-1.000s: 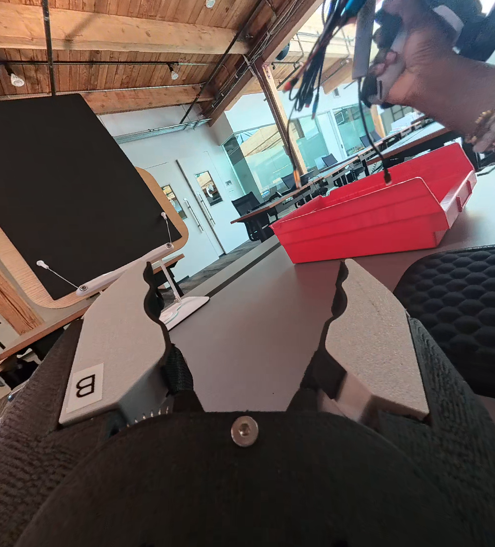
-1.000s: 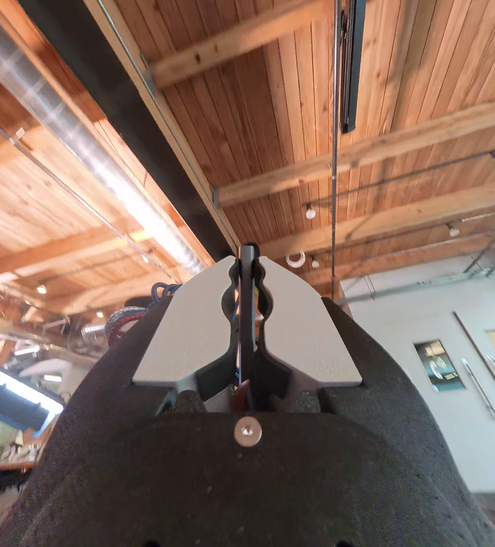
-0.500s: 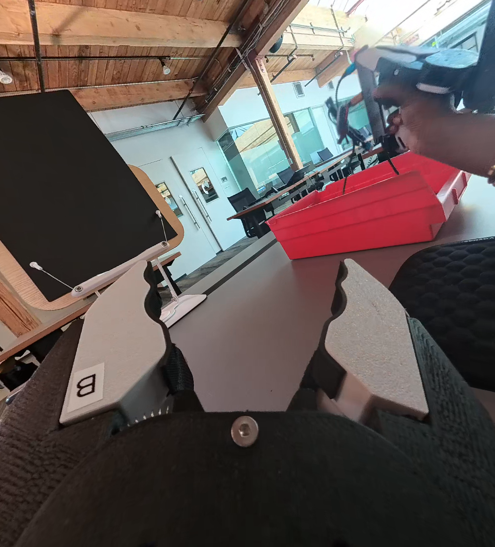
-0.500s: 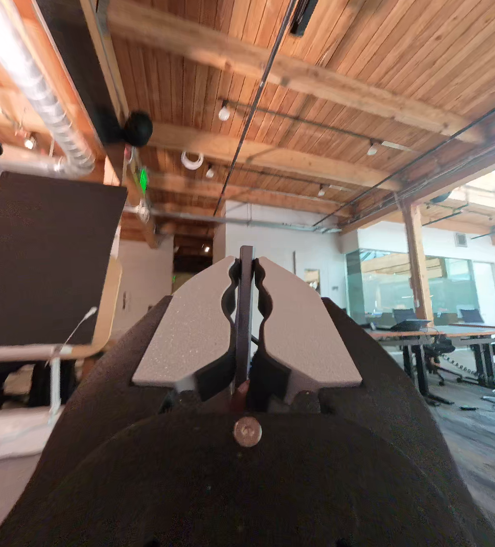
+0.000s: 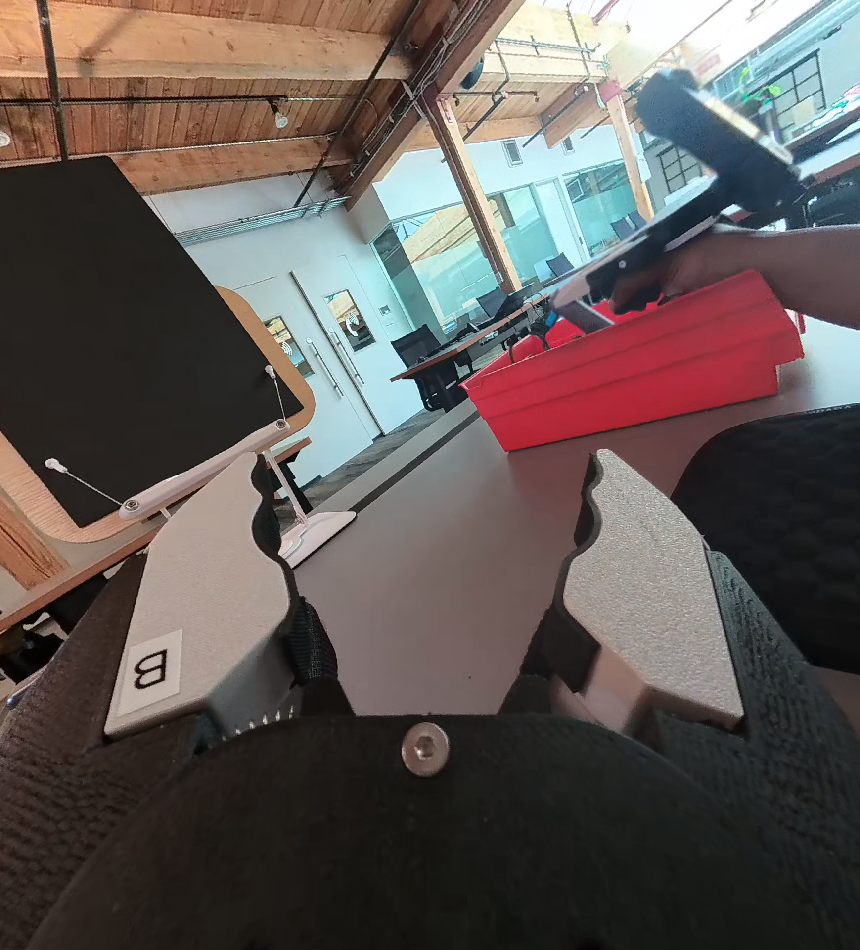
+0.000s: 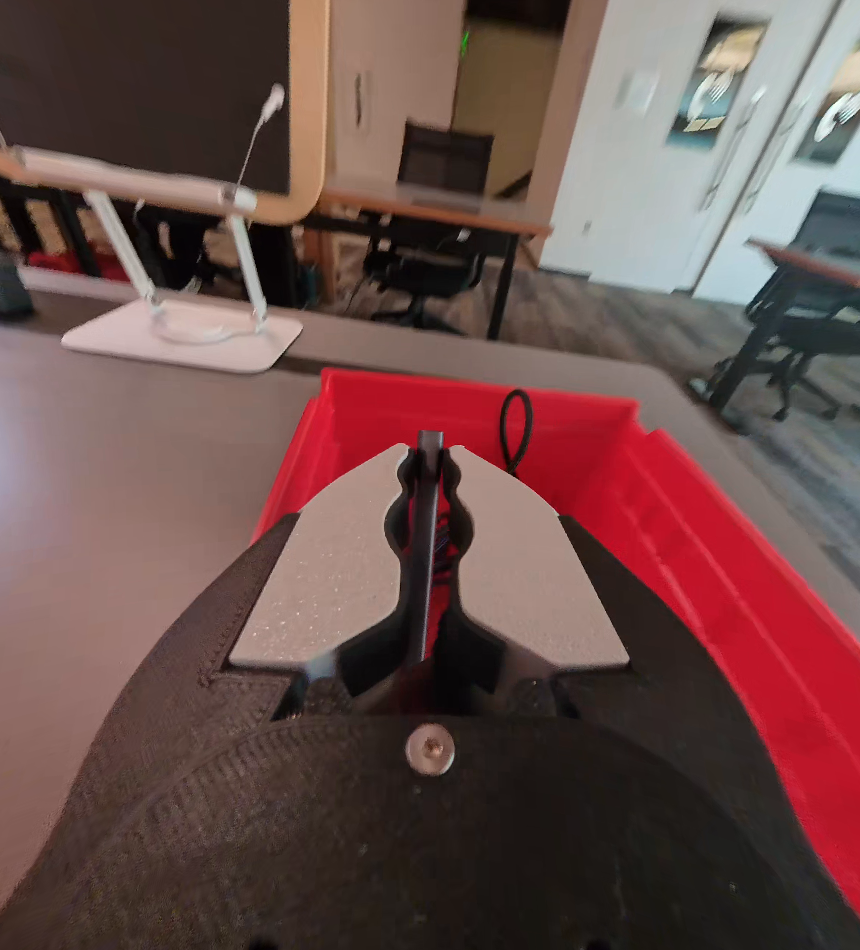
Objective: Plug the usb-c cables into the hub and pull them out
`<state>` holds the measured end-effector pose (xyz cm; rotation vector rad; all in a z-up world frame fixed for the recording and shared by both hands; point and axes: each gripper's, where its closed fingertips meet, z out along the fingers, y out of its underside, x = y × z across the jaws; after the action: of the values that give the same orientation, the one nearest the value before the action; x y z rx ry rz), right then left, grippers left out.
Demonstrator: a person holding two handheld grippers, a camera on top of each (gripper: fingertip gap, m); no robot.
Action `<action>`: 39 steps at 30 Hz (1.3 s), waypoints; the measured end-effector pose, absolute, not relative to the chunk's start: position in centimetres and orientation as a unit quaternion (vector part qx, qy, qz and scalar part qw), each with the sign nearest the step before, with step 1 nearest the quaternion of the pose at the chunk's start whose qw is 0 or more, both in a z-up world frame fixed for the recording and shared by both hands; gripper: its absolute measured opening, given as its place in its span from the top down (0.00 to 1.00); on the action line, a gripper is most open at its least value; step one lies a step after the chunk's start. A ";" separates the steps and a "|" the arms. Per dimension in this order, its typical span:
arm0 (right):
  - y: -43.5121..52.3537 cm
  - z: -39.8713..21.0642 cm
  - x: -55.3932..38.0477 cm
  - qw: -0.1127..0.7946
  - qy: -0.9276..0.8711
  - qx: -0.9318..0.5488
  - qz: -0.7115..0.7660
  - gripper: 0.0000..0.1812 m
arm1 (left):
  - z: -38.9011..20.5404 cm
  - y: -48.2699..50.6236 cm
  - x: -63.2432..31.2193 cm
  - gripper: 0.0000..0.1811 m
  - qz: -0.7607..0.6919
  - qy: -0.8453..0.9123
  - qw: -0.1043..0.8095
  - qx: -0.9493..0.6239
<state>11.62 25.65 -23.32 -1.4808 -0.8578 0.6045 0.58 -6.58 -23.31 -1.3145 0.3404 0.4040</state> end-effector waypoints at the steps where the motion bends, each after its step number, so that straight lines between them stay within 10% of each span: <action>1: 25.5 -24.1 11.2 0.597 -0.386 -0.653 0.261 0.95 | -23.3 -6.6 0.6 0.39 0.185 0.157 0.759 -0.604; 11: 23.6 -19.6 12.8 0.638 -0.371 -0.603 0.304 0.72 | -23.4 -6.5 0.5 0.39 0.184 0.156 0.758 -0.606; 17: 15.4 -22.7 16.4 0.453 -0.563 -0.631 0.284 0.61 | -23.5 -6.4 0.6 0.39 0.188 0.160 0.754 -0.608; 25: 13.6 -31.5 19.8 0.325 -0.664 -0.672 0.047 0.94 | -23.7 -6.3 0.7 0.39 0.193 0.167 0.750 -0.610; 39: 13.3 -28.1 15.5 0.452 -0.640 -0.620 0.037 0.79 | -24.2 -6.2 1.0 0.45 0.205 0.181 0.735 -0.620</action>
<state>15.47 13.27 -28.11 -1.5322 -1.5810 0.0902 0.95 -6.18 -24.17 -1.3630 0.3986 0.4501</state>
